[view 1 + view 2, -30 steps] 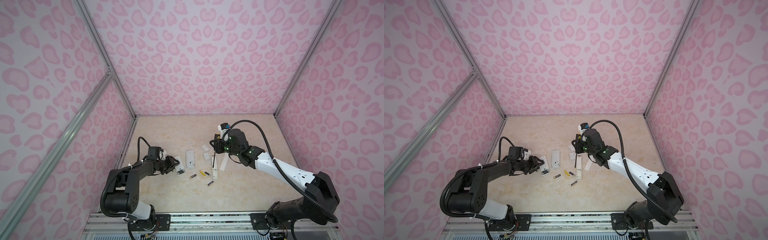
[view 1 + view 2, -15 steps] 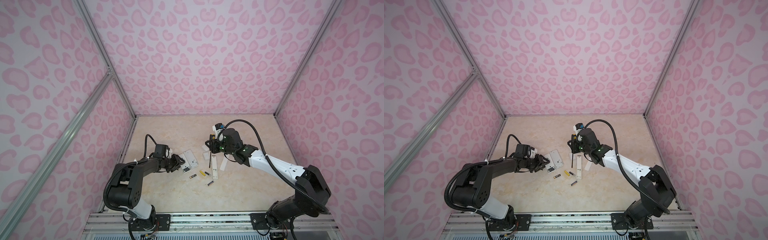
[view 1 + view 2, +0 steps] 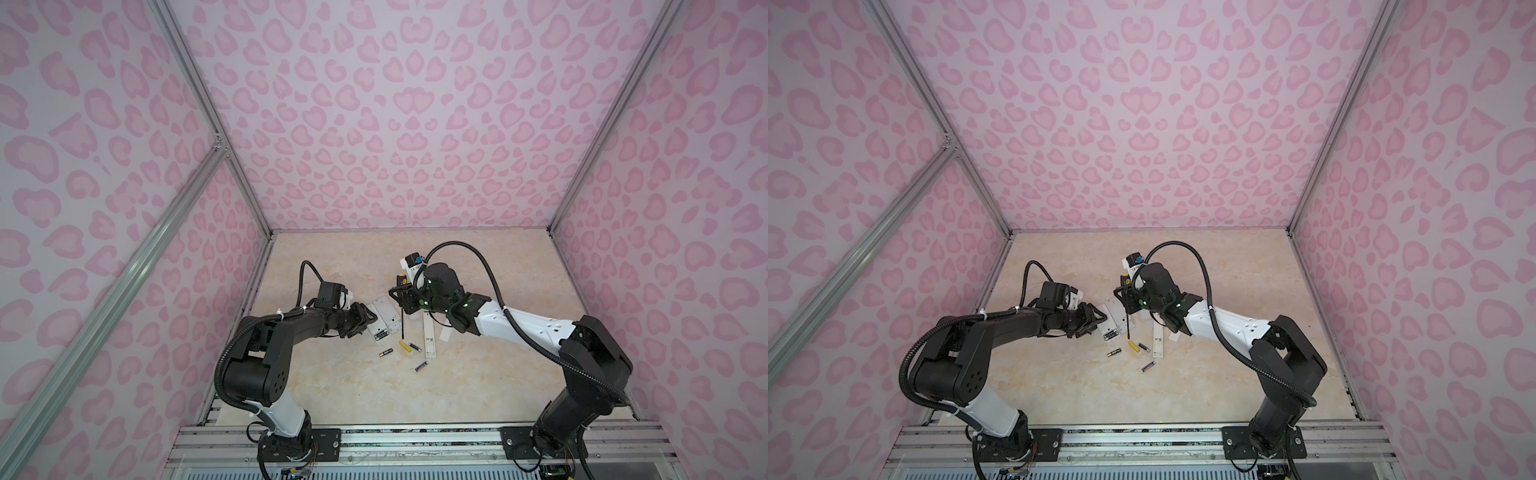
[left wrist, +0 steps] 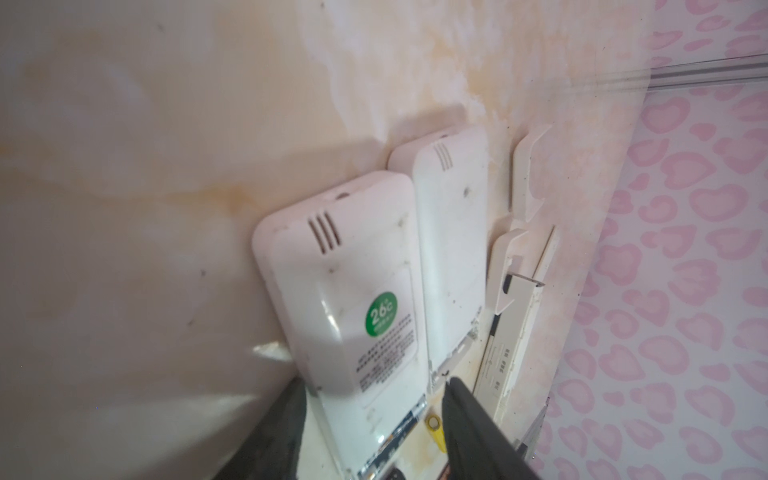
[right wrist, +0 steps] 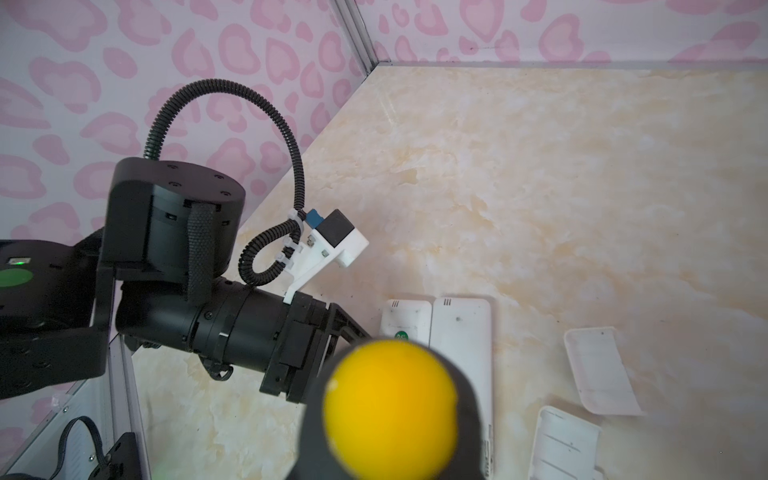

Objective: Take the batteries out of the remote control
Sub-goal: 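Move the screwdriver tip to the remote's battery compartment while the left gripper steadies the remote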

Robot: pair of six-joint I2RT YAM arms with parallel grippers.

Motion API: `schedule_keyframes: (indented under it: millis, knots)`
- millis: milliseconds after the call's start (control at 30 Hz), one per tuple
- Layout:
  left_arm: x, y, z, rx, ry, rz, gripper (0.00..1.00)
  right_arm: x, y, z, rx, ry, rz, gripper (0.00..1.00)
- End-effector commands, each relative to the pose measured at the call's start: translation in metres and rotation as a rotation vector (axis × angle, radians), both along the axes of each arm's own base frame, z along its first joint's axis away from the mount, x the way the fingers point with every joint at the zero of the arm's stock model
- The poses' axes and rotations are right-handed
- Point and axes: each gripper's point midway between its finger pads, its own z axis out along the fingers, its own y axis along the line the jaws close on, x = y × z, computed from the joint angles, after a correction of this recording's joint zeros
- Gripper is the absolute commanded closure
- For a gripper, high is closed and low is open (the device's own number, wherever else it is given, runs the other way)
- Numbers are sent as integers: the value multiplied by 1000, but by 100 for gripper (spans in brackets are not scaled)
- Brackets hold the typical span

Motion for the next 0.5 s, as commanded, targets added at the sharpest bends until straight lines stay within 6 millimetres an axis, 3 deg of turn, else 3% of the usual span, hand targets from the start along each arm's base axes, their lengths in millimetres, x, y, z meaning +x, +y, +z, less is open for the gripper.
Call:
schedule_keyframes:
  millis: [0, 167, 467]
  knots:
    - [14, 6, -4, 65, -44, -8, 42, 4, 8, 3, -3, -70, 10, 100]
    - [22, -6, -5, 5, -34, -37, 43, 0, 14, -11, 1, -64, 5, 100]
    - [12, 8, 15, 59, -82, -16, 43, 0, 30, -14, -6, -170, -26, 100]
